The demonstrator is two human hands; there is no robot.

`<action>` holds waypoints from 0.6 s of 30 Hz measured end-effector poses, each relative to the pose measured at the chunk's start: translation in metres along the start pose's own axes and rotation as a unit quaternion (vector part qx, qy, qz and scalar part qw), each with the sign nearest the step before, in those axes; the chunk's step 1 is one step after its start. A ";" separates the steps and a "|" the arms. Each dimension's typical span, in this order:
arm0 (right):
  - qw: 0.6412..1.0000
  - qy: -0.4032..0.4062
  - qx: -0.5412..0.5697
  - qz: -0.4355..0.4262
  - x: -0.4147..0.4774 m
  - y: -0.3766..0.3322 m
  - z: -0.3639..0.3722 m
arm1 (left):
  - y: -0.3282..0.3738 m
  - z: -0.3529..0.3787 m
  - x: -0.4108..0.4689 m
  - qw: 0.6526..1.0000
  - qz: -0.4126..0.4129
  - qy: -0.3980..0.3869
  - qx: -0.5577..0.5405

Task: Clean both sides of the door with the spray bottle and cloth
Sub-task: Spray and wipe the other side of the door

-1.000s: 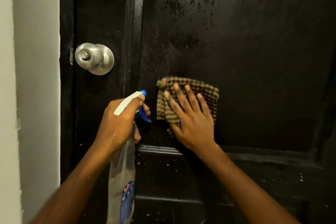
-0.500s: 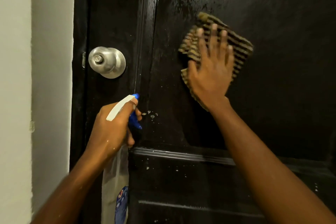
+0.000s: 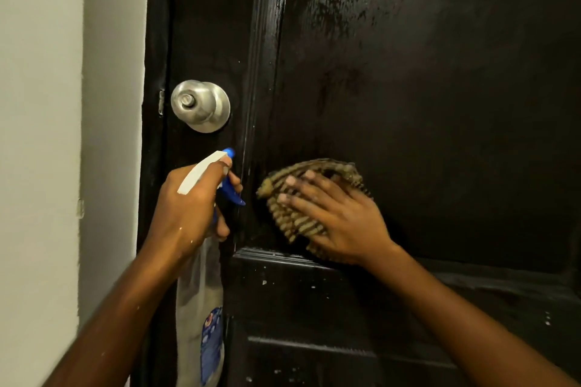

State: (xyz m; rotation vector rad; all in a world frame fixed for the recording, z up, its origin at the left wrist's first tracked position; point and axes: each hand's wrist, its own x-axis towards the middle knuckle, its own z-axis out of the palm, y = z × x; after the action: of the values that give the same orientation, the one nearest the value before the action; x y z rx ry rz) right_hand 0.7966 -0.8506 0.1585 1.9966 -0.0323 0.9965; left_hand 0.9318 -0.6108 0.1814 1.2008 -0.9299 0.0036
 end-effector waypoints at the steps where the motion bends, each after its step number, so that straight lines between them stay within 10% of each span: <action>1: 0.999 0.014 -0.014 0.034 0.011 0.017 -0.006 | 0.000 -0.001 0.001 1.000 -0.001 0.002 -0.003; 7: 0.974 0.049 -0.035 0.218 0.102 0.050 -0.032 | -0.003 -0.006 0.002 1.000 -0.003 0.017 -0.008; 18: 0.989 0.028 0.064 -0.131 0.067 -0.012 0.008 | 0.003 -0.025 0.006 0.999 -0.016 0.024 -0.020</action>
State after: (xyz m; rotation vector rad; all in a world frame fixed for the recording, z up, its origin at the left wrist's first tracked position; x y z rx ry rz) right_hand 0.8516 -0.8269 0.1918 2.0232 0.3239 0.9005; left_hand 0.9501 -0.5929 0.1861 1.1734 -0.8647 -0.0108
